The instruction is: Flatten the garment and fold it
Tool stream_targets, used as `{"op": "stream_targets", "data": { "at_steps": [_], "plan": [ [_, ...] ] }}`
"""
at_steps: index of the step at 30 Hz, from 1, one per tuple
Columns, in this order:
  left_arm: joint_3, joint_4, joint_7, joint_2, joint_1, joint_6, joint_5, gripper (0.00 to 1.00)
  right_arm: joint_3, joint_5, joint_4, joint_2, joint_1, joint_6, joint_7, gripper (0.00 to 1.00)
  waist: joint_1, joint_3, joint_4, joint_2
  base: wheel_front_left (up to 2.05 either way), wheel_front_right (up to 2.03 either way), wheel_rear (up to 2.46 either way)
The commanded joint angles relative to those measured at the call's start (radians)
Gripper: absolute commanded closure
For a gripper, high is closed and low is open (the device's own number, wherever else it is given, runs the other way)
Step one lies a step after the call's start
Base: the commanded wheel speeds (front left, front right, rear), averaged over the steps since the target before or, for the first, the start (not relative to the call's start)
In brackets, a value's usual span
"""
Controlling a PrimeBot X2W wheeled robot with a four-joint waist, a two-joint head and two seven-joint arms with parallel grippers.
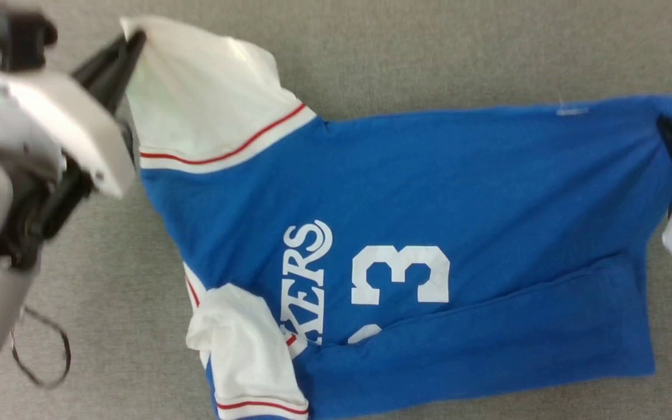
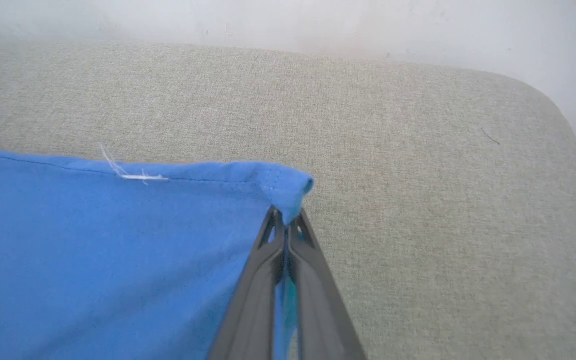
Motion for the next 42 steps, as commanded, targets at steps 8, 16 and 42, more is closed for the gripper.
{"op": "stream_targets", "data": {
  "at_steps": [8,16,42],
  "plan": [
    [0.057,-0.224,-0.107,0.079,0.333,0.064,-0.072,1.00,-0.041,0.043,-0.087,0.028,0.228,-0.002,-0.054,1.00,0.0000,-0.127,0.034,0.0000,0.00,0.00,0.00],
    [0.112,-0.412,-0.191,0.130,0.653,0.157,-0.147,1.00,-0.074,0.070,-0.125,0.077,0.421,-0.002,-0.093,1.00,0.0000,-0.182,0.063,0.0000,0.00,0.00,0.00],
    [0.045,-0.384,-0.256,0.025,0.931,0.204,-0.246,0.54,-0.021,0.030,0.034,0.122,0.569,-0.002,-0.205,0.29,0.0000,-0.260,0.064,0.0000,0.00,0.00,0.00]
  ]
}}
